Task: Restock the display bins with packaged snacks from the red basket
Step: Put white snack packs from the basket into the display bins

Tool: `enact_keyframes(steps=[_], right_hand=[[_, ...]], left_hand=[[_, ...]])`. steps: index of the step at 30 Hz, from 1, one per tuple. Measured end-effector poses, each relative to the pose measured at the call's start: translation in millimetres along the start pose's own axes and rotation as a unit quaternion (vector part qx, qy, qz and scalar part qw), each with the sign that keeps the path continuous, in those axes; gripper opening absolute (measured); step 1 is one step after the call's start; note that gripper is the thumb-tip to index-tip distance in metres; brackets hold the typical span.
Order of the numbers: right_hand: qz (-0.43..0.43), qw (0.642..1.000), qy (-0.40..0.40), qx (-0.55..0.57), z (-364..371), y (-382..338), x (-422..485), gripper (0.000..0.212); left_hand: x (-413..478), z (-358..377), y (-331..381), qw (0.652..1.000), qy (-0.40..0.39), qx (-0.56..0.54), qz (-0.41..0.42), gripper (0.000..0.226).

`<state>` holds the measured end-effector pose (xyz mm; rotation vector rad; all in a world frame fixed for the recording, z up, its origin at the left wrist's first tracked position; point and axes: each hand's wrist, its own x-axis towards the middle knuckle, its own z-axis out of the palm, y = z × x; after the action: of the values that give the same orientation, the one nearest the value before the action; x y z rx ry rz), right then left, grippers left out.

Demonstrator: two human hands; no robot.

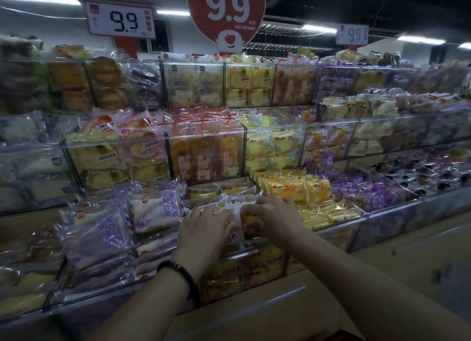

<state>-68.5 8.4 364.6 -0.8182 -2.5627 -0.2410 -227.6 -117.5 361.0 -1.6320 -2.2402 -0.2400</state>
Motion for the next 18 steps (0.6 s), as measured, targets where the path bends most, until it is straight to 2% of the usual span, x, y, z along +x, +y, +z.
enact_keyframes(steps=[3, 9, 14, 18], right_hand=[[-0.010, 1.000, -0.013, -0.016, -6.3, 4.7, 7.8, 0.052], [-0.038, 0.998, -0.016, -0.052, 6.5, 5.2, 9.9, 0.049], [-0.064, 0.996, -0.021, -0.063, 15.5, 6.4, 6.5, 0.055], [-0.034, 0.997, -0.066, -0.013, 7.8, 9.9, 2.5, 0.068]], left_hand=[[5.2, -4.0, 11.4, 0.999, -0.022, 0.009, -0.033, 0.035], [17.9, 3.8, 10.2, 0.998, -0.012, -0.011, -0.062, 0.047], [7.8, 15.5, 13.7, 0.998, 0.002, 0.030, -0.049, 0.043], [8.4, 17.5, 11.5, 0.999, 0.000, 0.005, -0.050, 0.046]])
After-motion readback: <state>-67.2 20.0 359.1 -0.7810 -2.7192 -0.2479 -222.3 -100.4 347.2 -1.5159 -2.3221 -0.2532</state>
